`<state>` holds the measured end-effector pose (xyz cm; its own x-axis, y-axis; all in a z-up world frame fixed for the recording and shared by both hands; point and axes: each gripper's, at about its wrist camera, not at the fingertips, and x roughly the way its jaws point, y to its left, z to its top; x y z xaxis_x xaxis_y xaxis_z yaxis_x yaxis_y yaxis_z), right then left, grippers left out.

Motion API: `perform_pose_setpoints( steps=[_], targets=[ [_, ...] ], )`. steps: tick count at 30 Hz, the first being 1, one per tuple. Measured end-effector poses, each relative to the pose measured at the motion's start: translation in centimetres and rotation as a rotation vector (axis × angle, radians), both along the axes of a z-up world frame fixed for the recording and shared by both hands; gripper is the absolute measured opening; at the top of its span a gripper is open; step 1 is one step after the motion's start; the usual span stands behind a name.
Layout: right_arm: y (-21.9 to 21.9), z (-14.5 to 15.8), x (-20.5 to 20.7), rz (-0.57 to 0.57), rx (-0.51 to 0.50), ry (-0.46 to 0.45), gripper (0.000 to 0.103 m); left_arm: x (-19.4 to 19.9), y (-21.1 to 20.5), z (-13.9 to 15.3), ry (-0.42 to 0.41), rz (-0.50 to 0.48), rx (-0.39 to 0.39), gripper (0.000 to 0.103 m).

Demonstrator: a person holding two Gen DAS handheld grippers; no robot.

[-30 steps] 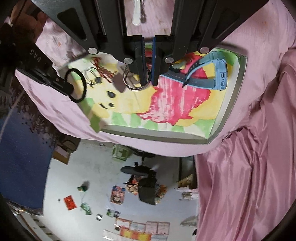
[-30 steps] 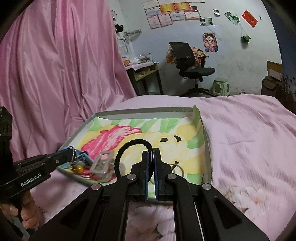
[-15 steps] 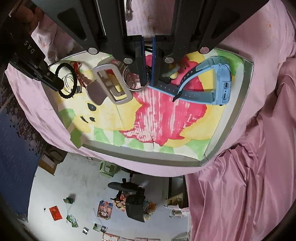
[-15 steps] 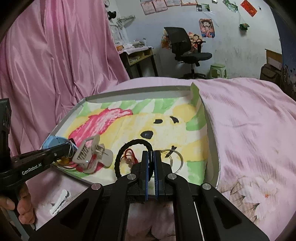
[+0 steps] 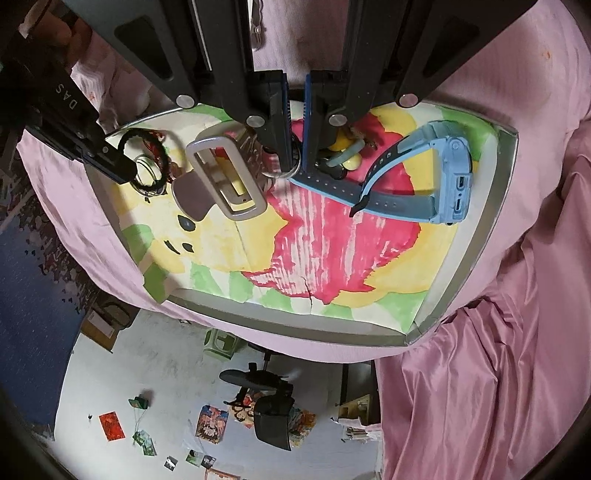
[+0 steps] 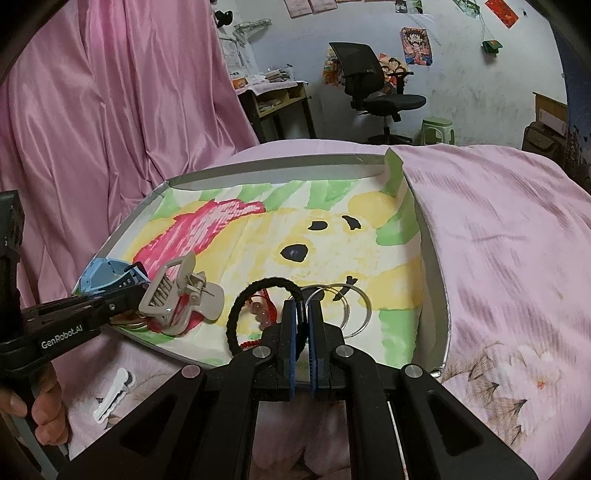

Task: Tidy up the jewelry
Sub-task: 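Open both tools to release the split rings and hair tie in the tray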

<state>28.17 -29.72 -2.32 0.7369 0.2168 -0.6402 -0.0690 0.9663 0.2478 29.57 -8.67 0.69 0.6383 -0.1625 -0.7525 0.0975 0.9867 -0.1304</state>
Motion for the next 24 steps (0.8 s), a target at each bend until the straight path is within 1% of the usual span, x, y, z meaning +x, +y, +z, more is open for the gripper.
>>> perform_pose_setpoints(
  steps=[1, 6, 8, 13, 15, 17, 18, 20, 22, 24],
  targets=[
    [0.0, 0.0, 0.0, 0.0, 0.0, -0.001, 0.008, -0.1, 0.1, 0.0, 0.002, 0.0, -0.005, 0.006],
    [-0.1, 0.2, -0.4, -0.009, -0.008, -0.015, 0.025, -0.9, 0.5, 0.5, -0.01, -0.009, -0.022, 0.006],
    [-0.1, 0.6, -0.9, -0.013, -0.016, -0.031, 0.029, -1.4, 0.6, 0.8, -0.023, -0.017, -0.022, 0.006],
    [-0.3, 2.0, -2.8, -0.029, -0.032, -0.09, 0.041, -3.0, 0.9, 1.6, -0.059, -0.032, -0.024, 0.006],
    [-0.5, 2.6, -3.9, -0.036, -0.031, -0.125, 0.049, -3.5, 1.0, 1.9, -0.071, -0.037, -0.028, 0.006],
    [-0.7, 3.1, -4.7, -0.044, -0.03, -0.146, 0.054, -4.2, 1.1, 2.2, -0.086, -0.044, -0.034, 0.007],
    [-0.8, 3.4, -5.2, -0.047, -0.029, -0.158, 0.056, -4.5, 1.2, 2.3, -0.092, -0.045, -0.036, 0.01],
    [-0.9, 3.8, -5.9, -0.051, -0.028, -0.176, 0.06, -5.2, 1.3, 2.6, -0.113, -0.052, -0.046, 0.02],
    [-1.0, 4.3, -6.7, -0.053, -0.031, -0.197, 0.064, -6.0, 1.3, 2.9, -0.141, -0.053, -0.042, 0.044],
    [-1.0, 4.6, -7.5, -0.053, -0.033, -0.214, 0.067, -6.8, 1.4, 3.3, -0.183, -0.052, -0.04, 0.055]
  ],
)
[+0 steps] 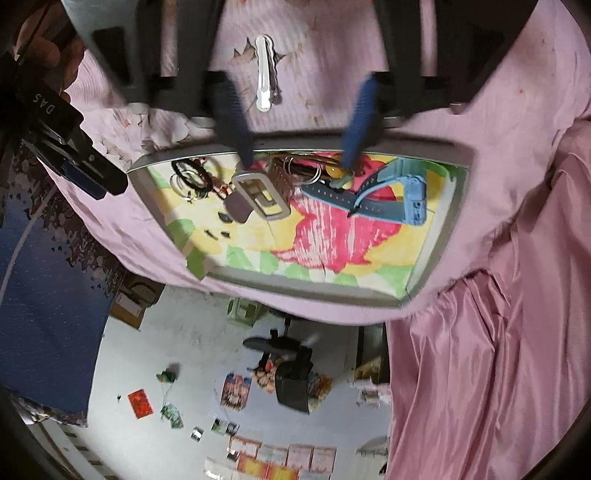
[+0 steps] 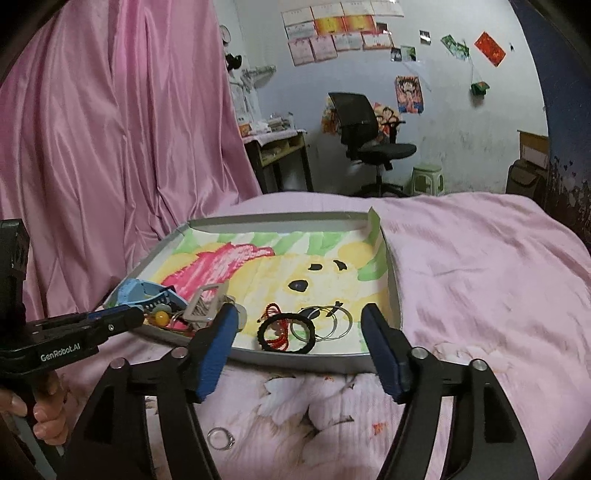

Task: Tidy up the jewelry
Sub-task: 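Open both tools to release the split rings and hair tie in the tray, then withdraw both tools from the tray toward the white clip and silver ring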

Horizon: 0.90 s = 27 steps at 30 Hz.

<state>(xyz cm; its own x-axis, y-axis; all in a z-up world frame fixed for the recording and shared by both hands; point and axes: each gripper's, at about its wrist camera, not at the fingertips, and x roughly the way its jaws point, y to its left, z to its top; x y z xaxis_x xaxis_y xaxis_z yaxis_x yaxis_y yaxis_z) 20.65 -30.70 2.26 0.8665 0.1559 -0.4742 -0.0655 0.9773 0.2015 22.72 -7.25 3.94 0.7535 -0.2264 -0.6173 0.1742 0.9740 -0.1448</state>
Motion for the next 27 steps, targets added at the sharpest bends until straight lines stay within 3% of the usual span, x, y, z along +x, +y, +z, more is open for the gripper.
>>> perform_pose_setpoints(
  steps=[5, 15, 18, 27],
  targets=[
    [0.2, 0.4, -1.7, -0.003, 0.0, -0.036, 0.074, -1.8, 0.3, 0.7, -0.053, -0.006, -0.012, 0.06],
    [0.4, 0.8, -5.4, 0.001, 0.009, -0.117, 0.095, -5.8, 1.2, 1.0, -0.177, -0.006, -0.014, 0.089],
    [0.6, 0.8, -6.3, -0.002, -0.003, -0.14, 0.102, -6.8, 1.6, 0.9, -0.201, -0.006, -0.008, 0.093],
    [1.5, 0.7, -8.4, -0.006, -0.046, -0.172, 0.102, -9.4, 2.3, 0.1, -0.268, 0.014, 0.031, 0.098]
  ],
)
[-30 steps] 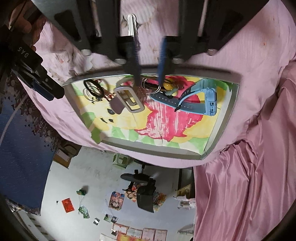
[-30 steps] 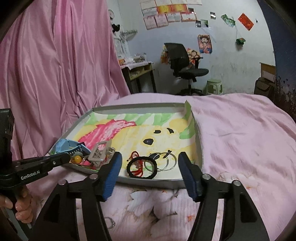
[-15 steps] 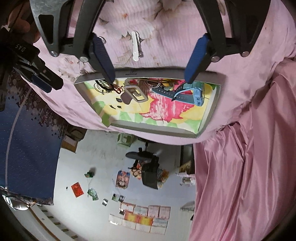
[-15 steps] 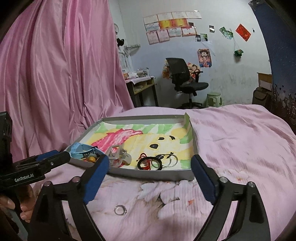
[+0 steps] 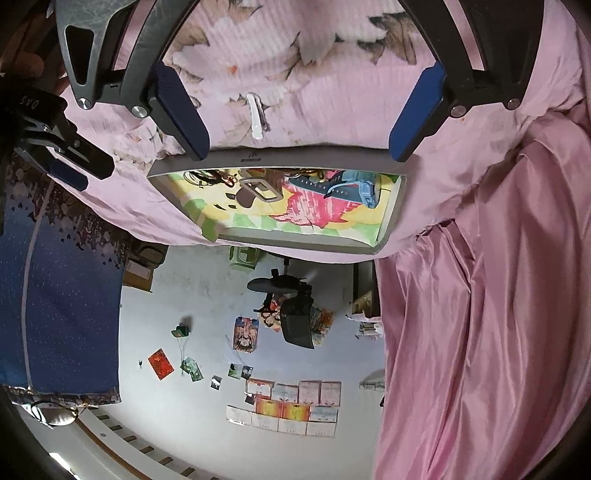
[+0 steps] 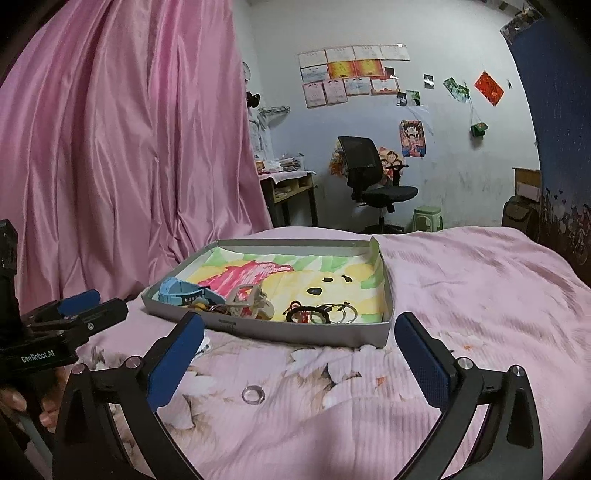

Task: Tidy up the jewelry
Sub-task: 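Withdraw both tools from the tray toward the white clip and silver ring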

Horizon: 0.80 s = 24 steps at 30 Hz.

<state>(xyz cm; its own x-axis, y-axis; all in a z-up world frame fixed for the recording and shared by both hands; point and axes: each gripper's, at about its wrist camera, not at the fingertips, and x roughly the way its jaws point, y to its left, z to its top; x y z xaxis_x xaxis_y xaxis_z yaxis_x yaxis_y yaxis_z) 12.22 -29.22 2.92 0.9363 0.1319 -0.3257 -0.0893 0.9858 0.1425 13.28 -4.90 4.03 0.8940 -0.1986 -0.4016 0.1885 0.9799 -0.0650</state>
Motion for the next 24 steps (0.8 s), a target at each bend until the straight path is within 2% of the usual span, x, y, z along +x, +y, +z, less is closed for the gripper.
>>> perform_pose_setpoints(
  steps=[7, 18, 24],
  targets=[
    [0.6, -0.1, -0.5, -0.012, -0.047, 0.009, 0.102, -0.1, 0.5, -0.5, 0.016, 0.0, 0.001, 0.098],
    [0.2, -2.0, 0.8, 0.0, -0.047, 0.135, 0.102, 1.2, 0.2, -1.1, 0.086, -0.029, 0.018, 0.098],
    [0.3, -3.0, 1.9, 0.038, -0.035, 0.201, 0.101, 2.3, -0.2, -1.8, 0.158, -0.057, 0.036, 0.098]
  ],
)
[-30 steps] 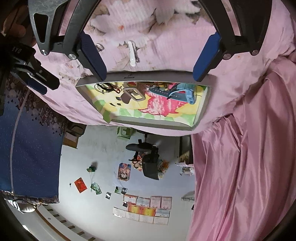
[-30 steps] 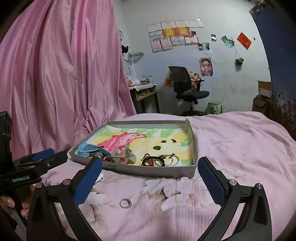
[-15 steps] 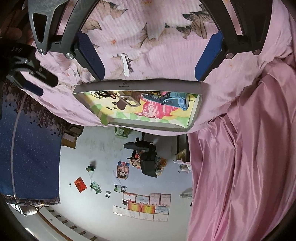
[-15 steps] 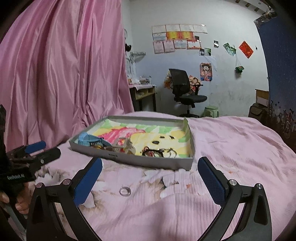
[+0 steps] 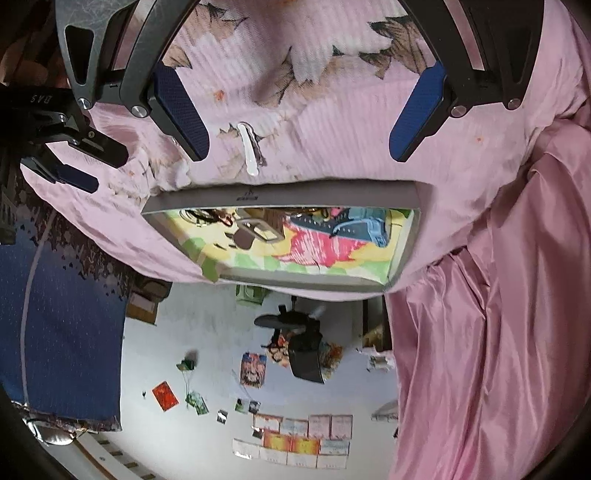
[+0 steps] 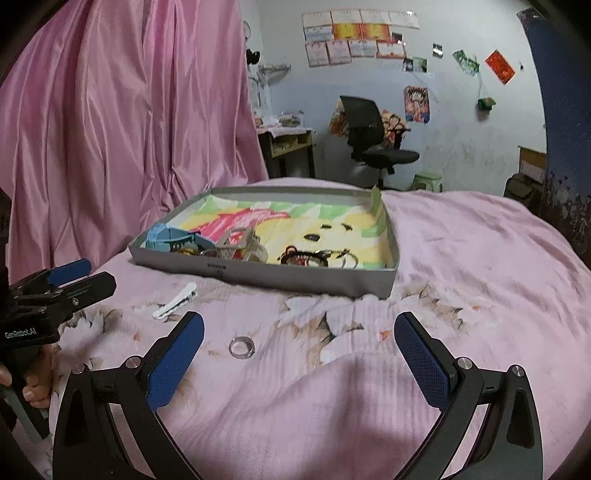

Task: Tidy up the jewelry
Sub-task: 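Withdraw both tools from the tray toward the white clip and silver ring, then grasp the white hair clip with the left tool while the right grasps the silver ring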

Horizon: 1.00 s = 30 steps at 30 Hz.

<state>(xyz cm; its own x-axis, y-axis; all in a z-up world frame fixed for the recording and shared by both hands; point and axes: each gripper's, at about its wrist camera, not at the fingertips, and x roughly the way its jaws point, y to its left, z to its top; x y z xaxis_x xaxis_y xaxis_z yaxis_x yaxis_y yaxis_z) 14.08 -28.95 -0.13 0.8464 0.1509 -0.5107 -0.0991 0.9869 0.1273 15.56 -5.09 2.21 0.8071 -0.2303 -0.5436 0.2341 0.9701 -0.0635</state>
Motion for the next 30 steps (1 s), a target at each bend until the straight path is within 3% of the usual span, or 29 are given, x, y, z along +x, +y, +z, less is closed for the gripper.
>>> perform_pose_setpoints(
  steps=[4, 9, 15, 30],
  targets=[
    [0.3, -0.6, 0.8, 0.033, 0.004, 0.044, 0.092, 0.9, -0.2, -0.2, 0.046, -0.02, 0.001, 0.098],
    [0.6, -1.4, 1.9, 0.077, 0.018, 0.094, 0.071, 2.3, -0.2, -0.5, 0.111, -0.053, -0.033, 0.097],
    [1.2, -2.6, 3.2, 0.144, 0.039, 0.167, 0.047, 4.2, -0.7, -1.6, 0.232, -0.101, -0.059, 0.073],
    [3.8, -3.7, 5.0, 0.259, -0.004, 0.244, 0.031, 5.8, -2.7, -2.5, 0.301, -0.17, -0.018, 0.036]
  ],
)
